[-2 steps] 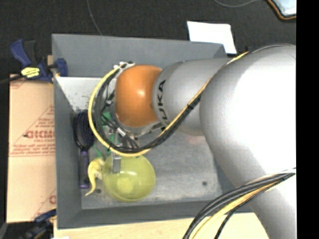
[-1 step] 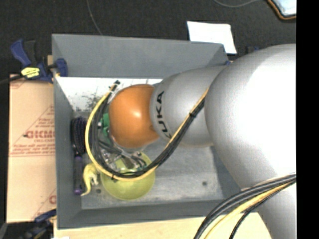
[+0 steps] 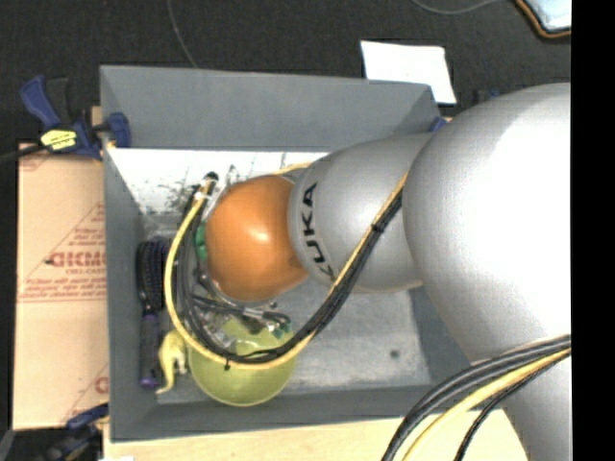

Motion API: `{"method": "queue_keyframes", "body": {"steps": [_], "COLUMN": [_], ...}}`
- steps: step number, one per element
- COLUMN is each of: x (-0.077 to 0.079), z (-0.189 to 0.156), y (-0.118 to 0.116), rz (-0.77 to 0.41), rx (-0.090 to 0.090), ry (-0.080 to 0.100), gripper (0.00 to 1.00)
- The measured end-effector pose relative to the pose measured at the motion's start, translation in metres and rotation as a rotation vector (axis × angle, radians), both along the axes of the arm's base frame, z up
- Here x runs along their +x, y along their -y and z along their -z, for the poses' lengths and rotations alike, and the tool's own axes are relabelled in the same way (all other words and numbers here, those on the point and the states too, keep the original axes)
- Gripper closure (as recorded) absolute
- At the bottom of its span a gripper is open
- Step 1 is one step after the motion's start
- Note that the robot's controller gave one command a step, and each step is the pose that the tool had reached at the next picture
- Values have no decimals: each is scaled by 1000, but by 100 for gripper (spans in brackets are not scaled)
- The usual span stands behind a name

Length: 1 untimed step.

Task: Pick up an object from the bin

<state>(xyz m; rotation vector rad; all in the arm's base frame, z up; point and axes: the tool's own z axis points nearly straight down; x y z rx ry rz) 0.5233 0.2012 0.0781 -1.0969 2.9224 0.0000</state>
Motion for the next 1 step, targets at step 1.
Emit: {"method": "queue_keyframes", "body": {"steps": [1], "x": [1], "z": [-9], "y": [1], "rz": [-120], "rx": [-1], "ry": [-1], "gripper": [100]}}
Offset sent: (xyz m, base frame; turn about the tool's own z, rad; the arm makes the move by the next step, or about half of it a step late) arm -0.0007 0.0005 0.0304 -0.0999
